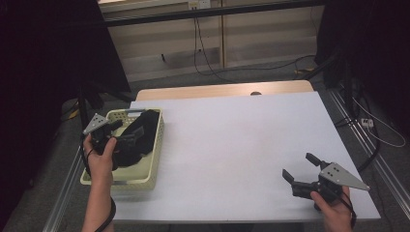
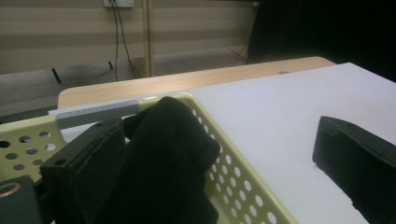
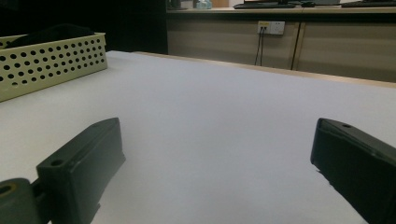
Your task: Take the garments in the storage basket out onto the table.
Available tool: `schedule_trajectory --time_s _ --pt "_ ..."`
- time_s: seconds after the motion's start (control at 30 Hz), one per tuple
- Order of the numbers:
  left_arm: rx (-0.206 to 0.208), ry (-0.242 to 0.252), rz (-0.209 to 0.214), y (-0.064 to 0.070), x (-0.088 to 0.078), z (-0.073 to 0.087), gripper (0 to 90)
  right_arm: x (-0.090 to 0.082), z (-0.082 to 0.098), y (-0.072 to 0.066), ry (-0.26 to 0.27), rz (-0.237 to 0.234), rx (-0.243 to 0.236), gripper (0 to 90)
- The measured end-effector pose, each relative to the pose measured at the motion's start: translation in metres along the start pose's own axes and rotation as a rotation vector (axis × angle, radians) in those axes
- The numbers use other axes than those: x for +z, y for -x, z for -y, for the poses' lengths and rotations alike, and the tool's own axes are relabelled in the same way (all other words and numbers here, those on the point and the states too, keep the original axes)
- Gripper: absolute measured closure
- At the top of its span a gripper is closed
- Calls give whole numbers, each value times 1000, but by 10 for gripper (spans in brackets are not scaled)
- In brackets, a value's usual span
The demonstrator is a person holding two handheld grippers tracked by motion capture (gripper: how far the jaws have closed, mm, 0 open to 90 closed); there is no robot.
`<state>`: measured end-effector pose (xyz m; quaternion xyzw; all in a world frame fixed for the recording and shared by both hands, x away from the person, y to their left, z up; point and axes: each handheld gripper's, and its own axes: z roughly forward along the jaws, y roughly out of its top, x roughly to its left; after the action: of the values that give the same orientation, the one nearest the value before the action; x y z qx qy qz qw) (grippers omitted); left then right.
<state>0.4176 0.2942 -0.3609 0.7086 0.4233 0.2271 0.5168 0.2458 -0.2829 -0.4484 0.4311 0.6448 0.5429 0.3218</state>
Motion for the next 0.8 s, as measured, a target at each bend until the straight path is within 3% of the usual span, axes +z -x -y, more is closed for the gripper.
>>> schedule_trajectory --time_s 0.13,0.33,0.43,0.57,0.7,0.77,0.8 --pt "8 -12 -14 -5 6 0 31 0 0 -1 1 -1 1 16" --pt "8 -49 -41 -22 17 8 33 0 0 -1 1 -3 1 16" --pt "-25 -66 -57 -30 24 14 34 0 0 -1 1 -3 2 16" --pt "-33 -113 -75 -40 34 20 36 0 0 -1 1 -2 0 16" --pt "-23 -160 -78 -48 44 26 39 1 0 -1 -2 -2 -2 17" --pt "-1 -204 -93 -50 49 26 39 1 0 -2 -3 -2 0 17" --pt "6 -202 -101 -50 51 26 40 1 1 -1 -3 -3 -1 17"
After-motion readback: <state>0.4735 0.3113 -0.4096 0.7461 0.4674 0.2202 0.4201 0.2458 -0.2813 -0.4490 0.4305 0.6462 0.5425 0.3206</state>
